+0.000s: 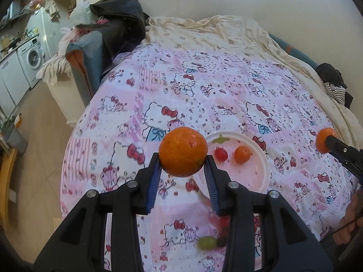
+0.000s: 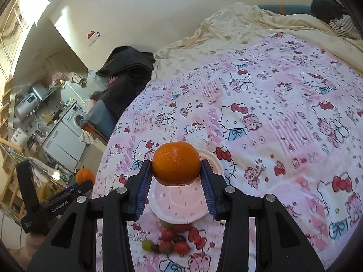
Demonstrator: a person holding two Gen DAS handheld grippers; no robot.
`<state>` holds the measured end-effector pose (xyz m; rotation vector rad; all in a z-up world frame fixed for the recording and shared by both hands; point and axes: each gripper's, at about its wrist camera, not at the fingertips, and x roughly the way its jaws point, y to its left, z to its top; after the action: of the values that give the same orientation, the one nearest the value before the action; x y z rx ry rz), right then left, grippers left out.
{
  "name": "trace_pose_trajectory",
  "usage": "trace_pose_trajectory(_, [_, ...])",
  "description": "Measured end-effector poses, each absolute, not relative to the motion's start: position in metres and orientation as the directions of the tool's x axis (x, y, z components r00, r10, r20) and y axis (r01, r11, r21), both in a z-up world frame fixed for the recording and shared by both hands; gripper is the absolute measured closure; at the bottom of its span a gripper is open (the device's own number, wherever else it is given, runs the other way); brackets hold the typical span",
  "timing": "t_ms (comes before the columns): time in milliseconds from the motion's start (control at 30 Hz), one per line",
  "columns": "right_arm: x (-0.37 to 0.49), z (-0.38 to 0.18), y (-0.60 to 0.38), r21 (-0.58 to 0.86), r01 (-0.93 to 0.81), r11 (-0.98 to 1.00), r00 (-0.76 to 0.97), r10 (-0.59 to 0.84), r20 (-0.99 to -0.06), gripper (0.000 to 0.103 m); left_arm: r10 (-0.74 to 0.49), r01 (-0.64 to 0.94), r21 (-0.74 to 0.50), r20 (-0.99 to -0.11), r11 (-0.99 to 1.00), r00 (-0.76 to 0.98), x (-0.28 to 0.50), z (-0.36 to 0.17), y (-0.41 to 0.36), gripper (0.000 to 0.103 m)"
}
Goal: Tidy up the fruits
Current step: 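Lift the orange with the left tool over the plate while the right tool carries its orange there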
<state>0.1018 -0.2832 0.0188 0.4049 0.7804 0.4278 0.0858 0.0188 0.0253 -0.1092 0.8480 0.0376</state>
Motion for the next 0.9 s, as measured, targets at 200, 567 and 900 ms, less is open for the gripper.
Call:
trace_pose_trajectory(200, [0.127,0.009,-0.275,0.514,-0.23,0.826,0.595,0.538,-0.597,0.058,-0.02,-0.036,-0.057,-0.771,0.998,0.636,0.113,0.014,0.007,0.069])
trace_pose_trajectory(567, [0.174,-0.02,-0.262,0.491,-0.22,0.843,0.532,0.526,-0.664,0.058,-0.01,0.004,-0.01,-0.807,1.0,0.59,0.154,-0.015,-0.009,0.069])
trace_pose_trajectory(900, [0.204,-0.06,-0.242,0.466,-0.21,0.859,0.424,0.51,-0.749,0.058,-0.027,0.071,0.01,-0.86,0.997,0.509,0.182,-0.064,-0.021,0.069])
